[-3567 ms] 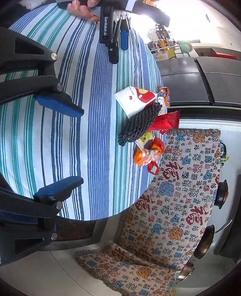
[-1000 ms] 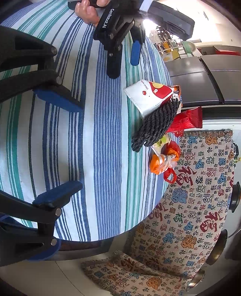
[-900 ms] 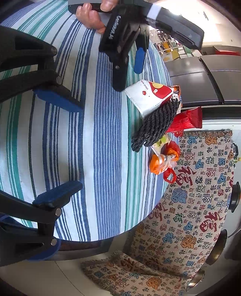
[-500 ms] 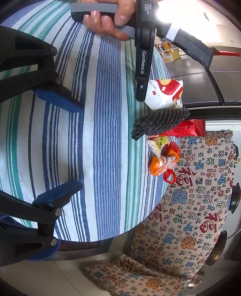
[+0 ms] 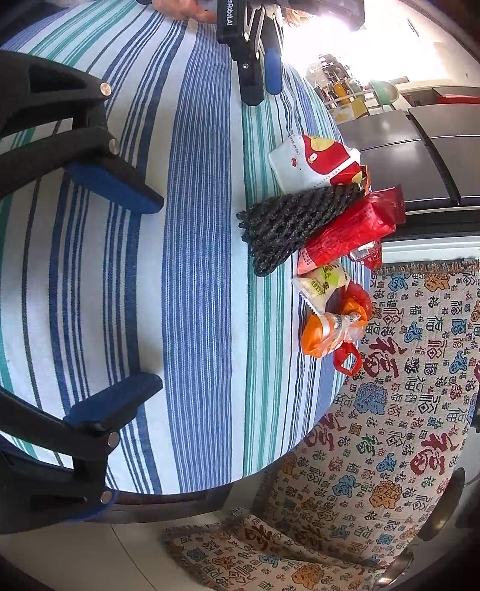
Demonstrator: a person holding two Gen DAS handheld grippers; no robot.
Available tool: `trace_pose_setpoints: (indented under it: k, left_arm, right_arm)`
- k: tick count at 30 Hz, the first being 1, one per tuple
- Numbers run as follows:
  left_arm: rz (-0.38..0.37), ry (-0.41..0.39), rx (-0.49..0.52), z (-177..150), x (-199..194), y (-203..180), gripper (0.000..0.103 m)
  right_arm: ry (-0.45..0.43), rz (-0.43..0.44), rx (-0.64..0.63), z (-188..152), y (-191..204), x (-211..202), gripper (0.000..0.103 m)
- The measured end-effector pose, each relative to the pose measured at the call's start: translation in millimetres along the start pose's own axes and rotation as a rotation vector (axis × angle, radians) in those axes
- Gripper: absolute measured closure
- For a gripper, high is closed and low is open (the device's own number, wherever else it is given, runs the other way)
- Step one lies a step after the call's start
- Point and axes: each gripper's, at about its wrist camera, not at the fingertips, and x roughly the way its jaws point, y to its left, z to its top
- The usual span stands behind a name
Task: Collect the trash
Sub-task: 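Grasp the red-and-white paper bag with the left gripper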
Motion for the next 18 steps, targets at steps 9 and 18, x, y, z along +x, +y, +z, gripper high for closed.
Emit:
trace_pose_setpoints:
  k: [9,18]
  left_arm:
    - [0.004,-0.077,0.101,41,22,-47,0.054]
    - [-0.049,-0.057,0.083,13,-5,-38,0.096]
  right_arm:
    - [0.023,0.005,-0.011,5,2,5,0.011]
    - [-0.056,0.057,-0.038,24,6,-4,0.012]
